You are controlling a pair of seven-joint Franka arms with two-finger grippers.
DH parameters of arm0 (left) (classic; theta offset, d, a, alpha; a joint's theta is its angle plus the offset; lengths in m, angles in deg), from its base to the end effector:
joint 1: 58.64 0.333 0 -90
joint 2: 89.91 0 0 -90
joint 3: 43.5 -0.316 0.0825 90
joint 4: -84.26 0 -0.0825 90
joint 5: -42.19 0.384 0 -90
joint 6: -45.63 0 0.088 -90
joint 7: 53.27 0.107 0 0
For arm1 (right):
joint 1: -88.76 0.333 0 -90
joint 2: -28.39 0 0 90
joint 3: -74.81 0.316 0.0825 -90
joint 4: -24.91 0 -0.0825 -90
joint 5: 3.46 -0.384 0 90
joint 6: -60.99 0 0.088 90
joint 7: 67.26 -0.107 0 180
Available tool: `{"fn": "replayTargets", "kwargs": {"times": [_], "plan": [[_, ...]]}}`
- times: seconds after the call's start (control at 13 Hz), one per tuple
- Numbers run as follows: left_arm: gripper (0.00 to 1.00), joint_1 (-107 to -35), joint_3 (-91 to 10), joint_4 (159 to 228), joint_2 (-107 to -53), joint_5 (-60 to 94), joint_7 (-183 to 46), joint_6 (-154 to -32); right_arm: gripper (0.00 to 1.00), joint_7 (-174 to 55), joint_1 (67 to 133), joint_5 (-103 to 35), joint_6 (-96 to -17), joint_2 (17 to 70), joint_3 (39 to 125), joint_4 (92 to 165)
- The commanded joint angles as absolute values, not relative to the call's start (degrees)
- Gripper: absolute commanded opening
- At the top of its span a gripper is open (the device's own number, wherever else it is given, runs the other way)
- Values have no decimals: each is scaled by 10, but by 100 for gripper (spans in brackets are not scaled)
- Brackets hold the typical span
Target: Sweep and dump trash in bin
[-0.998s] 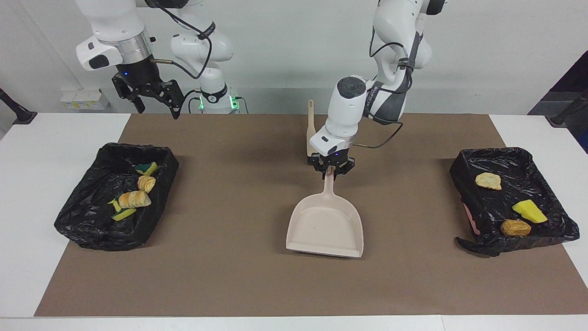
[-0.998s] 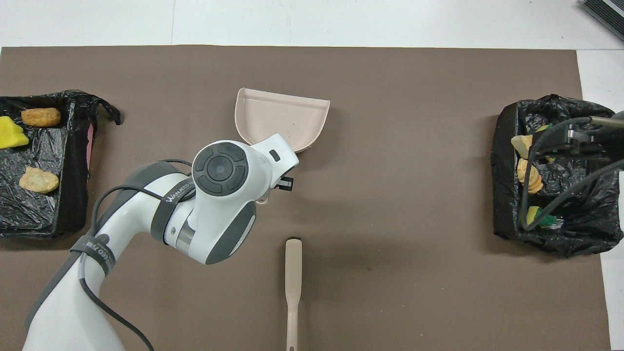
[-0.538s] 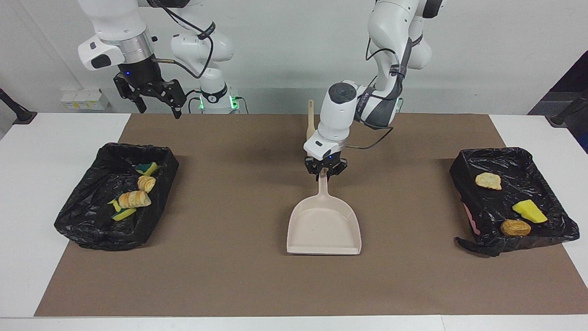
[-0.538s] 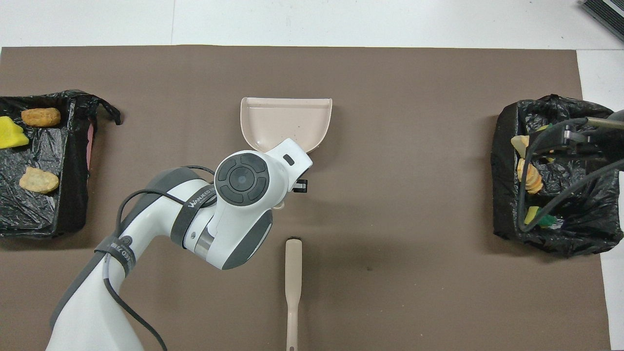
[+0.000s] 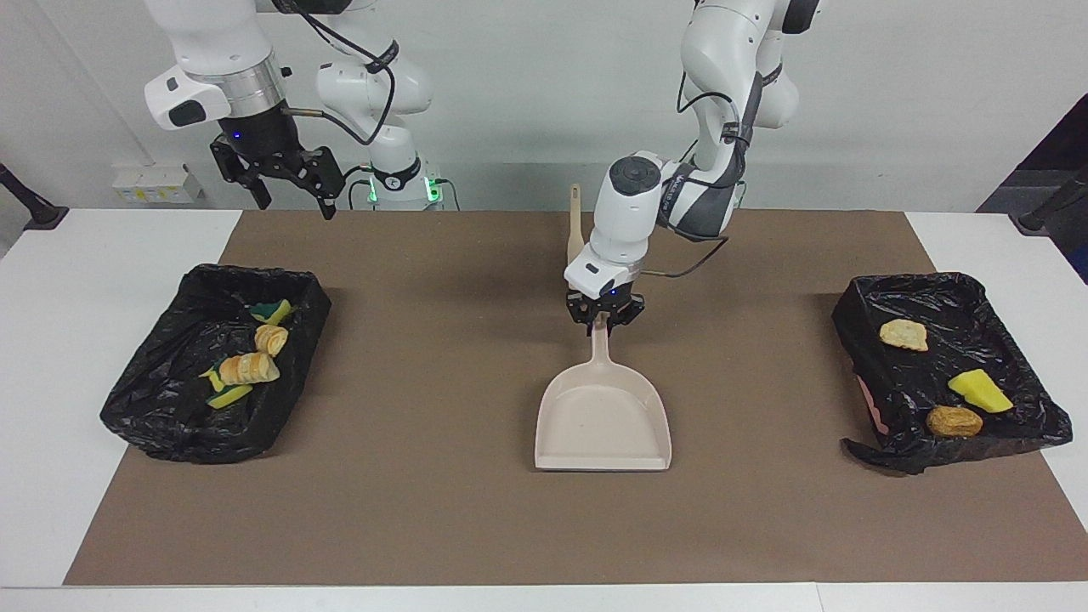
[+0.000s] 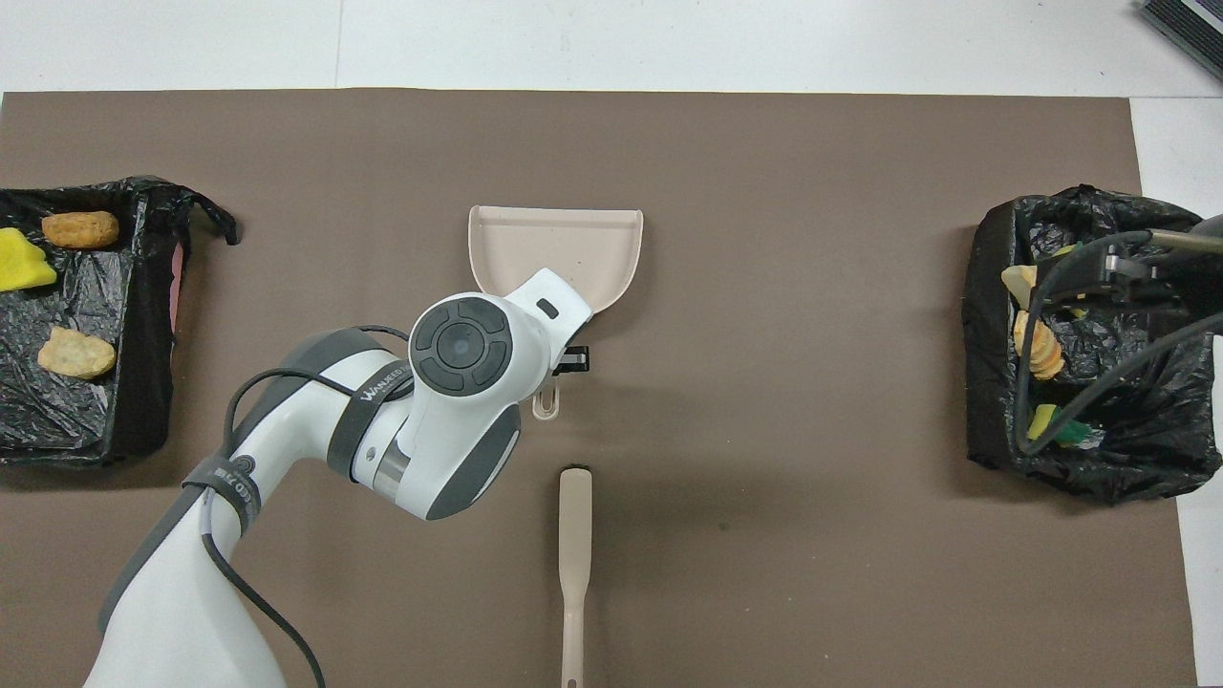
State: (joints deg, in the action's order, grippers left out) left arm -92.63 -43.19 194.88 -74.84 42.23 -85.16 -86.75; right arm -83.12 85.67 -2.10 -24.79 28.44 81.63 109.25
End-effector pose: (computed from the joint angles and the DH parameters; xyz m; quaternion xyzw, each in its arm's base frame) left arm 0.5137 -0.3502 0.3636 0.9981 -0.0211 0.0487 0.0322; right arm 0.5465 0.0329 0.6638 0.9942 -0.1067 0.0140 0.0095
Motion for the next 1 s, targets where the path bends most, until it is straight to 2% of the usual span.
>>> {"fn": "replayTargets", "kwargs": {"times": [0.0, 0.23, 0.61, 0.77, 0.92], "plan": [[100, -898, -434, 1953, -768, 414, -849, -849, 100, -822, 854, -25, -243, 288, 818, 1083], [100, -840, -434, 1900, -768, 418, -827, -804, 100, -822, 855, -25, -243, 287, 818, 1083], [100, -693, -433, 1784, -773, 413, -588, -663, 100, -821, 854, -25, -241, 287, 818, 1084], [100, -660, -439, 1741, -774, 415, -515, -592, 100, -819, 854, -25, -242, 287, 818, 1084], [100, -632, -440, 1727, -797, 415, -472, -540, 100, -818, 852, -25, -242, 287, 818, 1084]]}}
